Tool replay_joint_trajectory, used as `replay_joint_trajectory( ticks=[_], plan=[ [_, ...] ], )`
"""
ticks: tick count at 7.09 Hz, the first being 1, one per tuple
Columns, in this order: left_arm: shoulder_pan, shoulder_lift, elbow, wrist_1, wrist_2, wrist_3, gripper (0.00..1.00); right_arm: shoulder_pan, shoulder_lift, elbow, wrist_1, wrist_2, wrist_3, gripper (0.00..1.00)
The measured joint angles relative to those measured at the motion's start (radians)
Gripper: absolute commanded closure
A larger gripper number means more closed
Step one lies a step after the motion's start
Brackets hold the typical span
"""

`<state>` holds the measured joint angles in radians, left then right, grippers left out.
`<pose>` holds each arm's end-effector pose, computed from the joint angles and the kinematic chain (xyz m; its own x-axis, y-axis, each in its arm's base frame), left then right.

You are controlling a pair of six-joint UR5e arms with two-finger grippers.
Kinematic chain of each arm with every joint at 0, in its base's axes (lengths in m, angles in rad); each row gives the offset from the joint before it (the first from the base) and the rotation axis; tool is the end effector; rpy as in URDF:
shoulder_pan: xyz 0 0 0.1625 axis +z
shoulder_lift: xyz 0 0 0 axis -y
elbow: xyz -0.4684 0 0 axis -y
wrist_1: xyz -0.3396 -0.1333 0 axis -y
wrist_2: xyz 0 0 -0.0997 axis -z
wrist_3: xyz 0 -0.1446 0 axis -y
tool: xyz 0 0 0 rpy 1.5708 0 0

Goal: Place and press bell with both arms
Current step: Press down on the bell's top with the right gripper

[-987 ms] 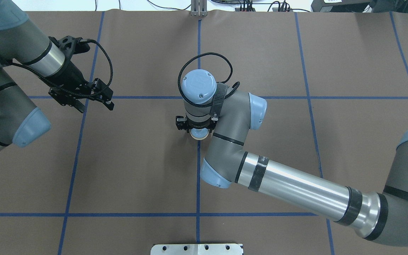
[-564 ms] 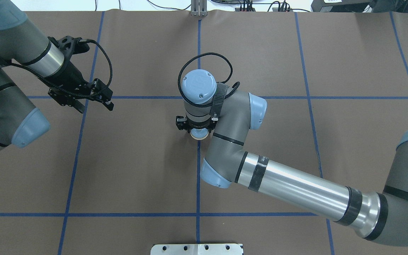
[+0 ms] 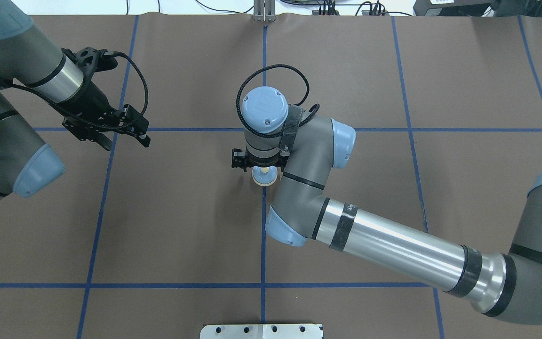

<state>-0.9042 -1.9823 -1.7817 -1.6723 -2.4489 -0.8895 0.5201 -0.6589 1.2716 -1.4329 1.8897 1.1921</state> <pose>0.3531 -0.4845 0.3970 0.4775 0.0436 -0.8776 -0.1467 0.9887 -0.0307 -0.6633 -0.4812 0.2864 0.6955 -0.0063 0.7185 -0.0314 0.9987 0.0391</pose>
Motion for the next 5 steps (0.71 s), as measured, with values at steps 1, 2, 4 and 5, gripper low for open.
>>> replay_joint_trajectory(
  ticks=[1,2,4,5],
  plan=[
    [0.000,0.000,0.000,0.000,0.000,0.000,0.01,0.008,0.000,0.021,-0.003,0.010,0.001,0.74],
    [0.001,0.000,-0.001,0.000,0.001,0.000,0.01,0.012,0.001,0.039,-0.006,0.019,0.005,0.86],
    [0.002,0.000,0.003,-0.001,0.002,0.001,0.01,0.014,0.000,0.079,-0.025,0.025,0.008,1.00],
    [0.003,0.000,0.005,-0.001,0.002,0.001,0.01,0.014,-0.002,0.097,-0.043,0.025,0.009,1.00]
  ],
)
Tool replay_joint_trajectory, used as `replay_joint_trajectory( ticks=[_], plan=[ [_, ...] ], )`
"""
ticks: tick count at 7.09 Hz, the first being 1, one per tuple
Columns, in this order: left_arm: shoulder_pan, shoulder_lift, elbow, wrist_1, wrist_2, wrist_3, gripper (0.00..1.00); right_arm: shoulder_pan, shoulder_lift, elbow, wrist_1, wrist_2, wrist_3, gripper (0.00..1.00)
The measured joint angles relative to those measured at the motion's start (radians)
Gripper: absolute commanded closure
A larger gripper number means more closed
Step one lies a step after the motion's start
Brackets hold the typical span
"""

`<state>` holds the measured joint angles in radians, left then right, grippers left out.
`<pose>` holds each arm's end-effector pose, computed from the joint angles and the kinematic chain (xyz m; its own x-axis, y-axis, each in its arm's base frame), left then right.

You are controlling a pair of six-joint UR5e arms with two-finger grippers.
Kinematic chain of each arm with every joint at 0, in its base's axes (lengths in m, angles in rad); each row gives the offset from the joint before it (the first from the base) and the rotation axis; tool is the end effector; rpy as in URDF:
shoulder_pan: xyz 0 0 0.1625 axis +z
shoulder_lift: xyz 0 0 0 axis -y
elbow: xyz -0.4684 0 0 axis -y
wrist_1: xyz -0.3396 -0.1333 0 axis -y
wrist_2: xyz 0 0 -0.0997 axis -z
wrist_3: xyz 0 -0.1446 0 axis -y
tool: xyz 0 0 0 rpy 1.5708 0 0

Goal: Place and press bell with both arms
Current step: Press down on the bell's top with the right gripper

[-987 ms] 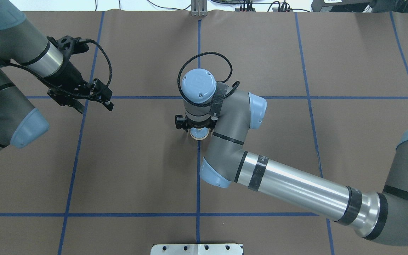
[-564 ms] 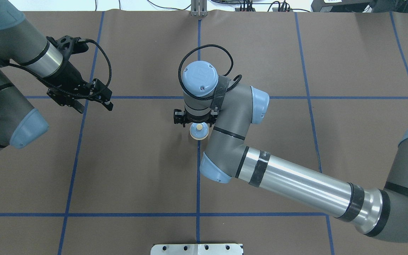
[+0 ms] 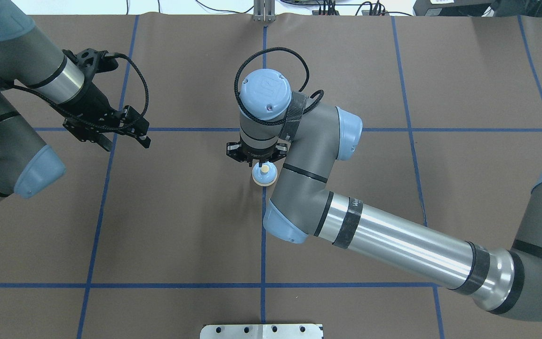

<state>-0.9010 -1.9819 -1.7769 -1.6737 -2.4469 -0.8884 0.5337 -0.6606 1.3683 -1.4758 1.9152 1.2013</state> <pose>0.3552 -0.4843 0.3992 0.4803 0.0438 -0.8760 -0.1490 0.9883 -0.0323 -0.6415 -0.4772 0.2520 0.6552 -0.0077 0.7554 -0.0356 0.9985 0.0410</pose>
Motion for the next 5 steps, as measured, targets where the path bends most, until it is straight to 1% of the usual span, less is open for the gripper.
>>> replay_joint_trajectory(
  ticks=[5],
  plan=[
    [0.001,-0.001,0.003,-0.001,0.002,-0.001,0.01,-0.005,-0.022,0.006,-0.015,-0.005,-0.002,1.00]
  ],
)
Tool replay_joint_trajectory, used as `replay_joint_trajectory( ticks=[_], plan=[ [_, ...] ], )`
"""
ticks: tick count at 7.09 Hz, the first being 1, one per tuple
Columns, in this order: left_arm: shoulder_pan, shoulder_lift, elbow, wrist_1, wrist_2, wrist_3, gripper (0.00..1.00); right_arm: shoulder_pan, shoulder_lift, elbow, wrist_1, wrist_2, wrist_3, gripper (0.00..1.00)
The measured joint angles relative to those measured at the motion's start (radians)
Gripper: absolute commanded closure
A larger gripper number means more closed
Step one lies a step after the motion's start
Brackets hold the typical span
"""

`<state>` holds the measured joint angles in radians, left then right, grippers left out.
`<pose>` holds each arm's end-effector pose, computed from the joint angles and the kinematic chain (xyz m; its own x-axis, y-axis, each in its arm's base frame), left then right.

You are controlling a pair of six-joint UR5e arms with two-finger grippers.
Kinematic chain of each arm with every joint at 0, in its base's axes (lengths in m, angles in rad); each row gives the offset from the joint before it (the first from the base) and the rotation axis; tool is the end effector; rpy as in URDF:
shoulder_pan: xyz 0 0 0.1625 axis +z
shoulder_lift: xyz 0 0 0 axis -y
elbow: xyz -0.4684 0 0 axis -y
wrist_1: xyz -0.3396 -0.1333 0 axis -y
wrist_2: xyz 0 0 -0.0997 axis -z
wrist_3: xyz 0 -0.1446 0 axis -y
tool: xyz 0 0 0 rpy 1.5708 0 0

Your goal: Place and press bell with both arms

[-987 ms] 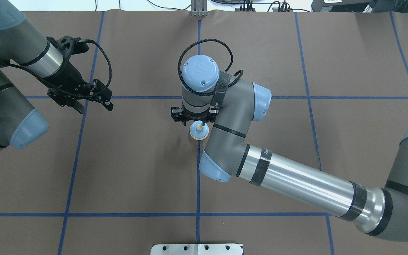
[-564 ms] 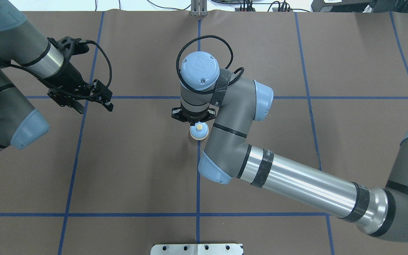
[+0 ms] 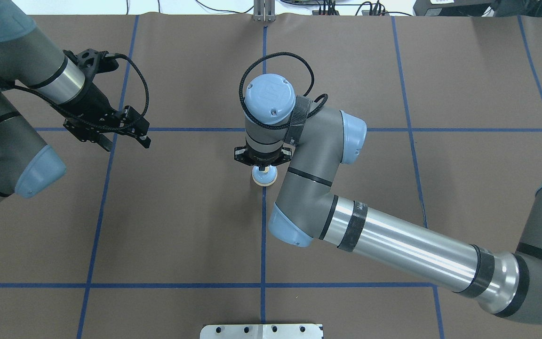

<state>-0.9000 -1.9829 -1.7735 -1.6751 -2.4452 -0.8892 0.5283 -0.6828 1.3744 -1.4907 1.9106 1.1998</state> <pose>0.3562 -0.4848 0.3999 0.4819 0.0429 -0.8752 -0.1484 0.9884 -0.0332 -0.6407 -0.4725 0.2696 0.6764 -0.0010 0.7365 -0.0314 0.9991 0.0302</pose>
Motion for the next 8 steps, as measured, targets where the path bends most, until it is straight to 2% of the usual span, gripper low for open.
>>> replay_joint_trajectory(
  ticks=[4,6,8],
  plan=[
    [0.000,-0.001,-0.006,0.001,0.000,-0.002,0.01,-0.006,-0.011,-0.003,-0.002,0.006,-0.007,1.00],
    [-0.001,-0.003,-0.008,0.003,-0.002,-0.002,0.01,0.048,-0.027,0.040,-0.003,0.062,-0.010,1.00],
    [-0.005,0.004,-0.012,0.003,-0.005,0.003,0.01,0.094,-0.126,0.132,-0.003,0.092,-0.036,1.00]
  ],
)
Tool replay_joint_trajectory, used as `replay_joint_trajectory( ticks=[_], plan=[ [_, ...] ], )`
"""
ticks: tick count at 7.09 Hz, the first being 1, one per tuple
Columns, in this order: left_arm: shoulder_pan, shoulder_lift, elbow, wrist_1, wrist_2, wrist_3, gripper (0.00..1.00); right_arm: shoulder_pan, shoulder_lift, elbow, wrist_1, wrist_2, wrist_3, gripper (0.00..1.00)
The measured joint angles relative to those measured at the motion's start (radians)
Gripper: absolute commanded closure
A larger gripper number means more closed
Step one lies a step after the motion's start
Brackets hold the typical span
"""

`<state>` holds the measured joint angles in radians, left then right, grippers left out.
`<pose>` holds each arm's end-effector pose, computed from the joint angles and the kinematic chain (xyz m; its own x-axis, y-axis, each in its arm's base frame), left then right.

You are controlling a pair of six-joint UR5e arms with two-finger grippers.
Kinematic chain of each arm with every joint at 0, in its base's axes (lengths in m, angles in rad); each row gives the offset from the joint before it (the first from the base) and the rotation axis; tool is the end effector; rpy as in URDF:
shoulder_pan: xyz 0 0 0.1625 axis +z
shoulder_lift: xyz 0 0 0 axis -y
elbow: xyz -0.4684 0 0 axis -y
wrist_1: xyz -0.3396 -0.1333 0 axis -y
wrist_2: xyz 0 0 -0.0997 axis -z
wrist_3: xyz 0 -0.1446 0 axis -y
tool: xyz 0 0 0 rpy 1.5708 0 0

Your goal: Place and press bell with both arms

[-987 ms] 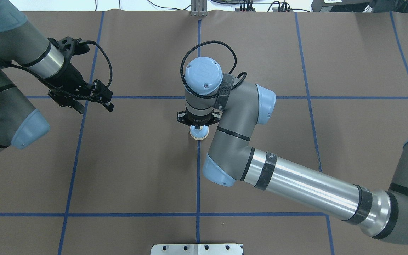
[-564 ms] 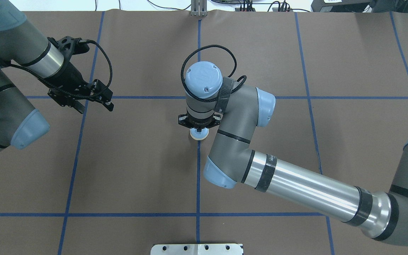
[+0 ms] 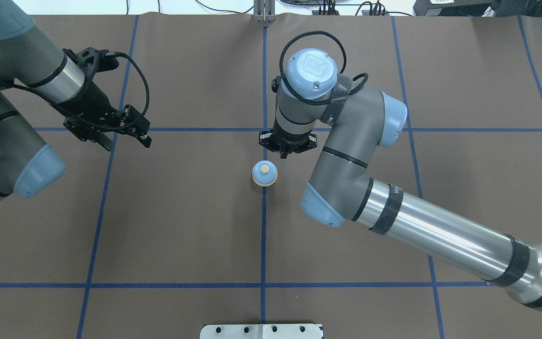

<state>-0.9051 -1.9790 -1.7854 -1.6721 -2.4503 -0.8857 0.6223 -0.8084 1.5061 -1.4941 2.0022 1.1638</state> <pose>0.3518 -0.4835 0.3973 0.4761 0.0469 -0.8782 -0.1485 0.9885 -0.0277 -0.5644 -0.4945 0.3072 0.6489 0.0230 0.7605 -0.0381 0.9993 0.0023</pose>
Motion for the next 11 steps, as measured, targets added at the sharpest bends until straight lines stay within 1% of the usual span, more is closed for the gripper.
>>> replay_joint_trajectory(
  ticks=[1,3,4,5,6,7,8,10,11],
  plan=[
    [-0.011,0.025,-0.007,-0.005,-0.001,0.027,0.01,0.031,-0.083,0.077,0.000,0.010,-0.042,1.00],
    [-0.080,0.133,-0.017,-0.021,-0.002,0.192,0.01,0.132,-0.237,0.200,0.001,0.073,-0.159,1.00],
    [-0.137,0.194,-0.014,-0.021,-0.002,0.319,0.01,0.203,-0.308,0.240,0.001,0.120,-0.239,0.80],
    [-0.198,0.251,-0.006,-0.018,-0.001,0.460,0.01,0.289,-0.382,0.269,0.001,0.171,-0.334,0.02],
    [-0.254,0.301,0.003,-0.017,0.003,0.587,0.01,0.374,-0.450,0.288,0.002,0.211,-0.422,0.00],
    [-0.308,0.345,0.015,-0.016,0.009,0.697,0.01,0.453,-0.523,0.307,0.002,0.232,-0.513,0.00],
    [-0.365,0.377,0.035,-0.016,0.013,0.788,0.01,0.533,-0.602,0.324,0.001,0.257,-0.637,0.00],
    [-0.490,0.402,0.108,-0.016,0.020,0.954,0.01,0.696,-0.744,0.329,0.000,0.317,-0.896,0.00],
    [-0.549,0.405,0.151,-0.016,0.059,1.017,0.01,0.755,-0.791,0.324,-0.005,0.327,-0.991,0.00]
  ],
)
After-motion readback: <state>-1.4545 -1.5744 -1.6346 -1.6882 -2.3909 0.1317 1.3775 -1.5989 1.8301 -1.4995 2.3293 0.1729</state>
